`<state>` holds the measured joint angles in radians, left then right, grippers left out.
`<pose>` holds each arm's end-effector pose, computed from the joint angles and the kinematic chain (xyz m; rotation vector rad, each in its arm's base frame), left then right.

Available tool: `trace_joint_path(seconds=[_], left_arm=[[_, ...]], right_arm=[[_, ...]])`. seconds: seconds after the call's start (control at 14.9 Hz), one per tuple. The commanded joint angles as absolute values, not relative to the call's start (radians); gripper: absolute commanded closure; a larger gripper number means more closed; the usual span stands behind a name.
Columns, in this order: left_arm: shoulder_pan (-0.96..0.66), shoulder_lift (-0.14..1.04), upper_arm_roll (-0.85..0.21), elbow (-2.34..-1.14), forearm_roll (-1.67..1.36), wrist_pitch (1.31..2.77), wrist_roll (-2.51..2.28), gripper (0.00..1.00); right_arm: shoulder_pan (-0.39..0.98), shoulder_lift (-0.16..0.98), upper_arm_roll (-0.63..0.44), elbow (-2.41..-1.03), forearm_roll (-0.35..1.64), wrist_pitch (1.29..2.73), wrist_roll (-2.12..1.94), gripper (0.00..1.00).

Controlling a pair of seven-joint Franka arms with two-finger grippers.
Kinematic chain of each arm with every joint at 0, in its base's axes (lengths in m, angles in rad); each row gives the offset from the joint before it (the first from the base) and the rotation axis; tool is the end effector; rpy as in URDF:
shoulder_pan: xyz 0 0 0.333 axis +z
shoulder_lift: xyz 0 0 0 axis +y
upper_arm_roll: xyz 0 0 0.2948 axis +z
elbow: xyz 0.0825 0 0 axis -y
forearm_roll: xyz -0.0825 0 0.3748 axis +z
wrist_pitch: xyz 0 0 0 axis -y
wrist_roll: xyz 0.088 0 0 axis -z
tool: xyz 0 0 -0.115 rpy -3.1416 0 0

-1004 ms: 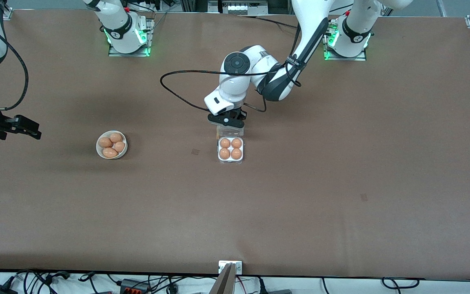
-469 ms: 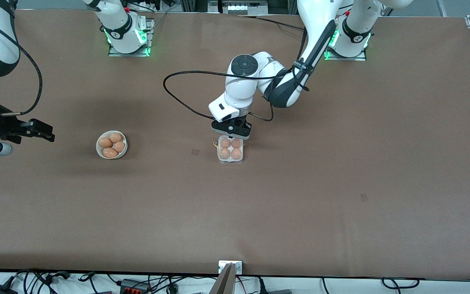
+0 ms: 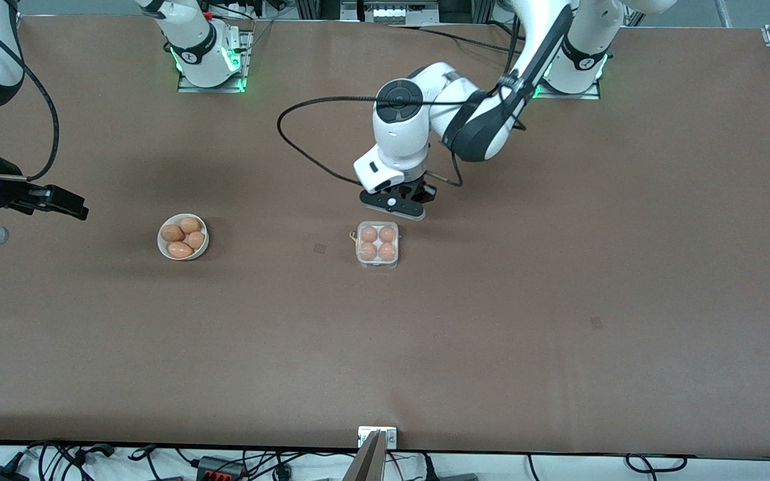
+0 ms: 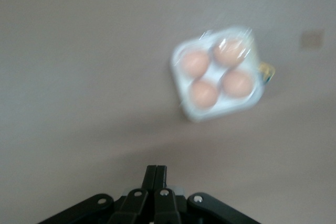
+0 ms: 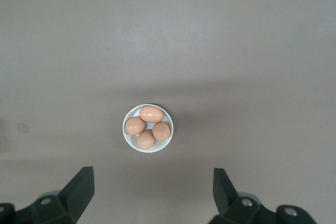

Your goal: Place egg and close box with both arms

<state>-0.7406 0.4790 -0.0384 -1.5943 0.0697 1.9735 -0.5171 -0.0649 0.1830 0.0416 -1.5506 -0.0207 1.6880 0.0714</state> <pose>0.4704 -0.4536 0.3255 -3.0132 0.4384 0.0794 0.6004 -0.0179 0.5097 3.1235 -0.1443 -0.0705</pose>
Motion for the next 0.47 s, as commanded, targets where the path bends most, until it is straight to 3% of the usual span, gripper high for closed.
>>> trace_joint_path(seconds=[0.0,0.07,0.2,0.27,0.4], left_arm=[[-0.735,0.398,-0.037,-1.609,0.094,1.771,-0.46,0.84],[-0.715,0.379,-0.035,-1.603,0.094,1.717,-0.43,0.62],[-0.678,0.345,-0.037,-1.589,0.095,1.66,-0.346,0.07],[-0.657,0.327,-0.035,-1.586,0.094,1.654,-0.327,0.0],[-0.597,0.292,-0.037,-1.562,0.094,1.605,-0.308,0.0]], right_arm=[[-0.074,0.184,0.038,-1.542,-0.015,1.672,0.026,0.0],[-0.074,0.184,0.038,-1.54,-0.014,1.675,0.025,0.0],[-0.075,0.186,0.037,-1.54,-0.015,1.674,0.024,0.0],[-0.075,0.186,0.037,-1.537,-0.015,1.674,0.026,0.0],[-0.074,0.186,0.037,-1.537,-0.014,1.674,0.04,0.0]])
